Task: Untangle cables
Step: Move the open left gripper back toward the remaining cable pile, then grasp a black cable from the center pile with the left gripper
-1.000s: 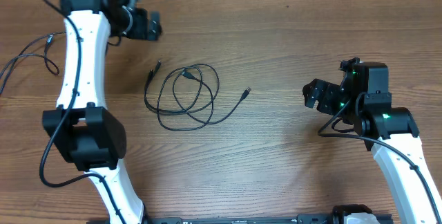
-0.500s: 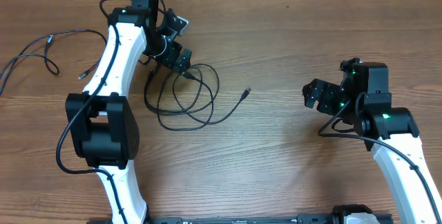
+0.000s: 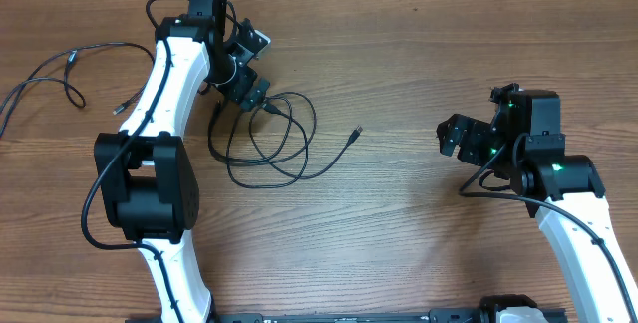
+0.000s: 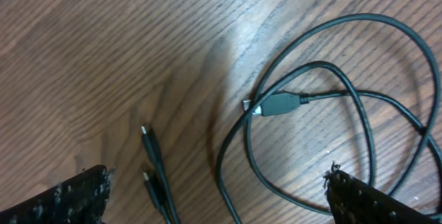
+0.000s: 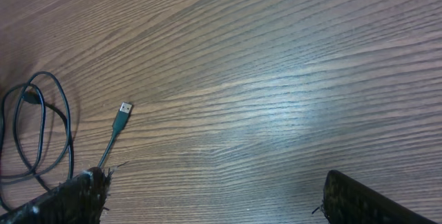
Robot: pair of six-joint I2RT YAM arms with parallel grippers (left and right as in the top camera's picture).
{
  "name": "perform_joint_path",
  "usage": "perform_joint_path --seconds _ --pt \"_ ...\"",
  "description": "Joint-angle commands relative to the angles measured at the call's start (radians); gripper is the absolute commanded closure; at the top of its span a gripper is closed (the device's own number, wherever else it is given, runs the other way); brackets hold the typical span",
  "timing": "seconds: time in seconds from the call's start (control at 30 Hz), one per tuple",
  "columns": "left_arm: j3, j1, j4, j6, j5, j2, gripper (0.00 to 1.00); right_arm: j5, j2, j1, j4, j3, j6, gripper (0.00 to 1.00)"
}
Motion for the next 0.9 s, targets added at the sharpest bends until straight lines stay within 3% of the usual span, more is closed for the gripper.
perform_joint_path --seconds 0.0,0.17,0.37,0.63,0.8,0.87 --pt "-0.008 0.006 0.014 0.038 -0.024 0.008 0.00 -0.005 0.002 -0.002 0.001 -0.005 0.000 0.03" --pt "-0.008 0.006 0.011 0.047 -0.034 0.009 0.07 -0.005 0.002 -0.002 0.000 -0.005 0.000 0.03" --pt "-0.012 0.006 0.018 0.053 -0.039 0.042 0.02 -0.005 0.002 -0.002 -0.006 -0.005 0.000 0.03" --pt "-0.013 0.006 0.038 0.045 -0.039 0.093 0.04 -0.005 0.002 -0.002 -0.013 -0.005 0.000 0.03" --pt "-0.013 0.006 0.047 0.044 -0.049 0.132 0.09 -0.005 0.002 -0.002 -0.012 -0.005 0.000 0.04" --pt "-0.013 0.006 0.048 0.044 -0.049 0.152 0.16 -0.005 0.002 -0.002 -0.012 -0.005 0.000 0.04"
